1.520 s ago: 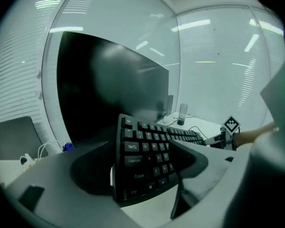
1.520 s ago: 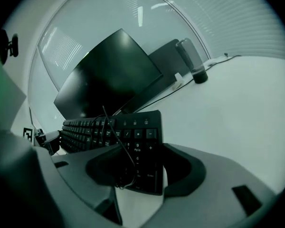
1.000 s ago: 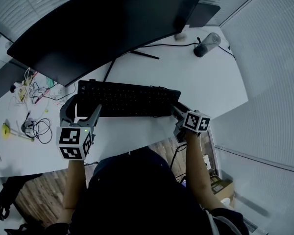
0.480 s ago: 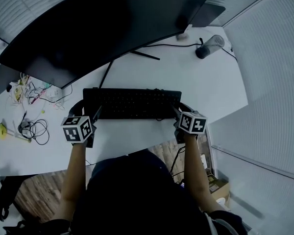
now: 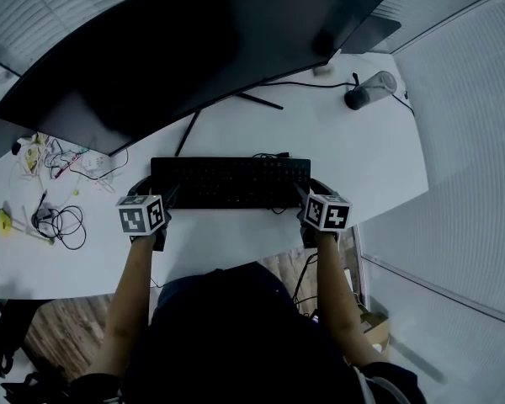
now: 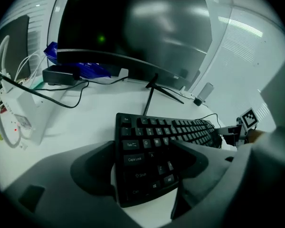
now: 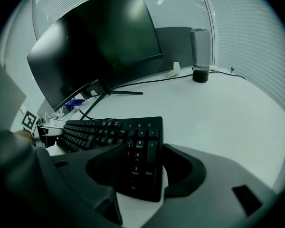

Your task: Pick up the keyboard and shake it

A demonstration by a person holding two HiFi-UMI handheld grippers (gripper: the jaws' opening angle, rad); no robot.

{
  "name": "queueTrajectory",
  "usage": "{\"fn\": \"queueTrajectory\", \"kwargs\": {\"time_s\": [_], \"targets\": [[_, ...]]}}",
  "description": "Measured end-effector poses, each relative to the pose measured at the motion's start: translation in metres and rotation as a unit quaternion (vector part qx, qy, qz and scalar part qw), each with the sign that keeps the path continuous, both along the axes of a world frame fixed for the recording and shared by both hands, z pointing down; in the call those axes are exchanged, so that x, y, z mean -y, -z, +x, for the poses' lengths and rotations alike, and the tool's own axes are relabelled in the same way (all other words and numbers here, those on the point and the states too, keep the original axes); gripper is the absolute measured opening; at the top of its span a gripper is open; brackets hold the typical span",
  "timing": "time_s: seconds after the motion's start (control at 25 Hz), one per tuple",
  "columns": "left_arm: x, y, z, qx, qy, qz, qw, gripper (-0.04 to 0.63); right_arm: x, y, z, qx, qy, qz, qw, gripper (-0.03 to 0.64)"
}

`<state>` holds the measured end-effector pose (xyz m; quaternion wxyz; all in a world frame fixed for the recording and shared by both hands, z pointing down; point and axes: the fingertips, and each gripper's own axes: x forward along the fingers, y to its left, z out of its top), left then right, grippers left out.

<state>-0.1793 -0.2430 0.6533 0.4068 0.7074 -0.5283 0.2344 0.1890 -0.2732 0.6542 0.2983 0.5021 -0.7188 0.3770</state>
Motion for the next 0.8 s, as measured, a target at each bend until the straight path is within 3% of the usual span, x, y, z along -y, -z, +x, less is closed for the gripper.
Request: {"fn": "queueTrajectory", "kwargs": {"time_s": [0.16,0.28,0.44,0.56,0.6,0.64,0.68,0.8], "targets": [[0.000,0.001,0.001,0.005,-0.002,0.003,1.0000,0.377,-0.002,0.009,-0.002,-0.027,0.007,0.025,0.999,0.245],[-0.005,0.013,0.000,0.030,0.003,0.022,0.9993,0.377,-0.011,0.025,-0.016,-0.029,0.023,0.048,0.998,0.280],[-0.010,0.046,-0.001,0.058,0.009,0.085,0.9947,0.377,-0.025,0.060,-0.032,-0.045,0.042,0.107,0.992,0.288],[-0.009,0.092,0.008,0.061,0.001,0.161,0.9850,0.362,-0.030,0.096,-0.044,-0.037,0.041,0.165,0.985,0.285],[-0.007,0.112,0.014,0.059,-0.005,0.194,0.9792,0.271,-0.030,0.111,-0.048,-0.034,0.038,0.189,0.981,0.250],[-0.005,0.132,0.019,0.056,-0.011,0.227,0.9723,0.141,-0.029,0.126,-0.051,-0.033,0.035,0.214,0.976,0.149],[-0.003,0.151,0.025,0.054,-0.018,0.256,0.9648,0.085,-0.027,0.142,-0.054,-0.032,0.033,0.238,0.970,0.081],[-0.001,0.206,0.042,0.057,-0.038,0.326,0.9430,0.035,-0.023,0.188,-0.065,-0.025,0.034,0.299,0.953,0.043]]}}
